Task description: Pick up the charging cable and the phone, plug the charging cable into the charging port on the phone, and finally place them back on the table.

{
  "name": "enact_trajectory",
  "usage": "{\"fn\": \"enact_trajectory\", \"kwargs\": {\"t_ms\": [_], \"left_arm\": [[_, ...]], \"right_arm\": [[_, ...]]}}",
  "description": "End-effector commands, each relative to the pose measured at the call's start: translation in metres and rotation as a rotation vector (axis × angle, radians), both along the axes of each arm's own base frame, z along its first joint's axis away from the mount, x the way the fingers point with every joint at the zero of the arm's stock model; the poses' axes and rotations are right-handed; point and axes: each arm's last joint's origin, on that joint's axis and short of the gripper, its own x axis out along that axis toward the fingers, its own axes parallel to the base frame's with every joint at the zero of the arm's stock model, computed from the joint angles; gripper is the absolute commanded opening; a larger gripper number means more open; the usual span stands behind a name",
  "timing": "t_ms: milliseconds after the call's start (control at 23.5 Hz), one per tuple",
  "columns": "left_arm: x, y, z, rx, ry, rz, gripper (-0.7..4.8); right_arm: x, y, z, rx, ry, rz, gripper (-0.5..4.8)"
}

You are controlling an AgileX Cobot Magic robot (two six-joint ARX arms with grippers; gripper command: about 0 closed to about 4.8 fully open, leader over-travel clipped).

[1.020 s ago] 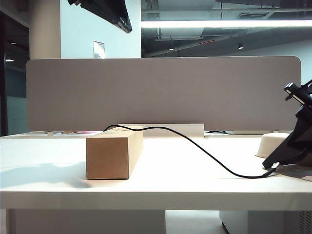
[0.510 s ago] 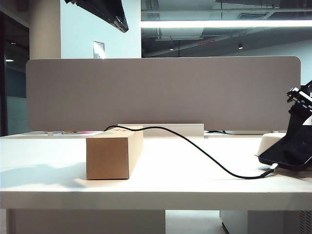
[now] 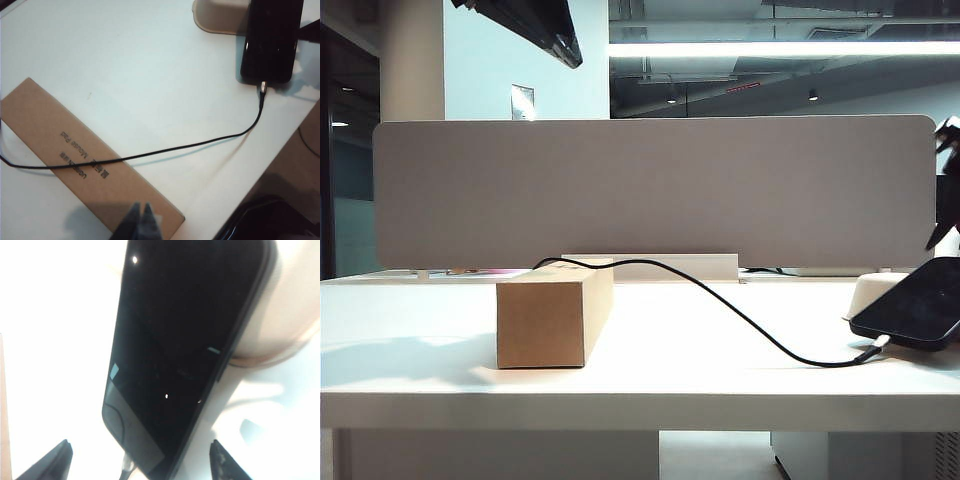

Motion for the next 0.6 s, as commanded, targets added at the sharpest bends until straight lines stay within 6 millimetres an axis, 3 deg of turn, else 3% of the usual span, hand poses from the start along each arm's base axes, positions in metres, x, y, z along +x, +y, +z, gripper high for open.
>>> {"fn": "enact_trajectory", "kwargs": {"t_ms": [43,128,255,425,595], "left_arm": [[-0.002,0.001,-0.002,0.009,0.008,-0.001,-0.06],[-0.002,0.001,-0.008,0.01,0.027,-0.009,-0.06],[-0.004,0.001,-0.012,-0.002,0.044,-0.027,-0.06],[-0.011,0.005,-0.008,-0.021,0.025,-0.032,-0.06],[-0.016,0.009,-0.006,-0.039,-0.003,-0.032,-0.06]], "right_arm": [[-0.012,0.0,0.014,-0.056,-0.075,0.003,3.25],[-0.027,0.0,0.028,-0.156,-0.174,0.012,1.36],[-0.047,-0.002,0.038,-0.271,-0.276,-0.03,0.14],[-0.073,-0.002,0.04,-0.378,-0.38,-0.055,-0.05],[-0.084,-0.003,0.035,-0.417,-0.42,-0.078,-0.05]]}}
